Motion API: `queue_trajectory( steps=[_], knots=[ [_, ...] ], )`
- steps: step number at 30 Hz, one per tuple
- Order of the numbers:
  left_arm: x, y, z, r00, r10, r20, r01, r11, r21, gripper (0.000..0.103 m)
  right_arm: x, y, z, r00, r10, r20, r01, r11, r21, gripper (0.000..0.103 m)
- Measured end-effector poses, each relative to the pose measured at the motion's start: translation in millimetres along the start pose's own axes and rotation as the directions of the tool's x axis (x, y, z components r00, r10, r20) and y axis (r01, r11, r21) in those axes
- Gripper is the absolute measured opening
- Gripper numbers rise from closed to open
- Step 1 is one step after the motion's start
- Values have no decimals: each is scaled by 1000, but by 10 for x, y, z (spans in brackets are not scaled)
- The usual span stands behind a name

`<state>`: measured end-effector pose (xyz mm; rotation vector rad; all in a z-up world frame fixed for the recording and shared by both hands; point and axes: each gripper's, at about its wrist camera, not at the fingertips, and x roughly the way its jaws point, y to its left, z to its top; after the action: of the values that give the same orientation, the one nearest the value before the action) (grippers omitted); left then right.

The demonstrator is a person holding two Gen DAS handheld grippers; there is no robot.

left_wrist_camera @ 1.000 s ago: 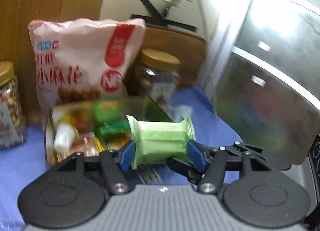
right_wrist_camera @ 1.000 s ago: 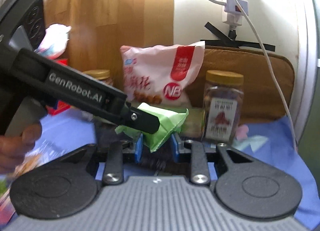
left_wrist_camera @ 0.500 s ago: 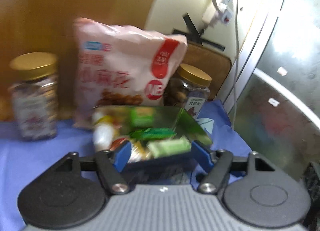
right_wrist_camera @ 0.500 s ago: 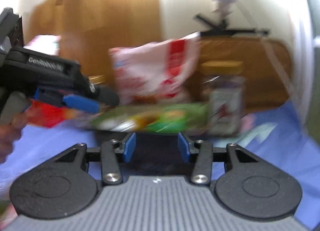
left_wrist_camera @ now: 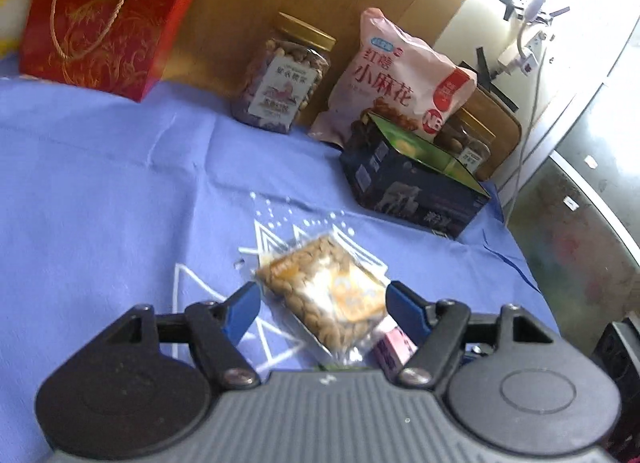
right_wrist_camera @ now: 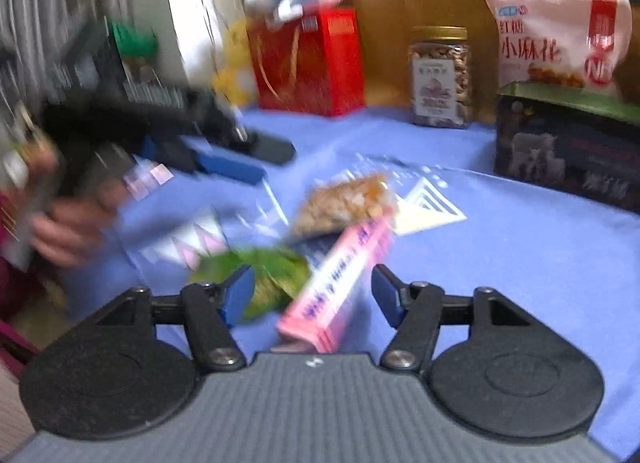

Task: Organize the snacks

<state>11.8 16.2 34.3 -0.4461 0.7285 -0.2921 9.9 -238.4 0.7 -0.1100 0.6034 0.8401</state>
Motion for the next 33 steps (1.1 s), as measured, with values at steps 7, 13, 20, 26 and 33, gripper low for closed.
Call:
queue_trajectory(
  steps=[7,13,20,26,33],
  knots=[
    [17,-208,-168,1000,-15,19,13,993,118,81,-310,-343,-202,948,-317,-4,316,946,73,63],
    [74,-391,-225,996,69,54,-76,987,139,81,-633,-612,-403,952,-304,19,285,910,301,64],
    [156,-542,-331,967,250,53,-255,959,120,81,-695,-547,-440,947,-313,69,267,891,366,65],
    [140,-545,-428,918,381,105,-393,912,122,84,-722,-615,-513,936,-338,103,270,872,408,65],
    [190,-519,-453,832,523,186,-548,828,123,84,-800,-730,-588,941,-304,148,198,850,487,66]
  ],
)
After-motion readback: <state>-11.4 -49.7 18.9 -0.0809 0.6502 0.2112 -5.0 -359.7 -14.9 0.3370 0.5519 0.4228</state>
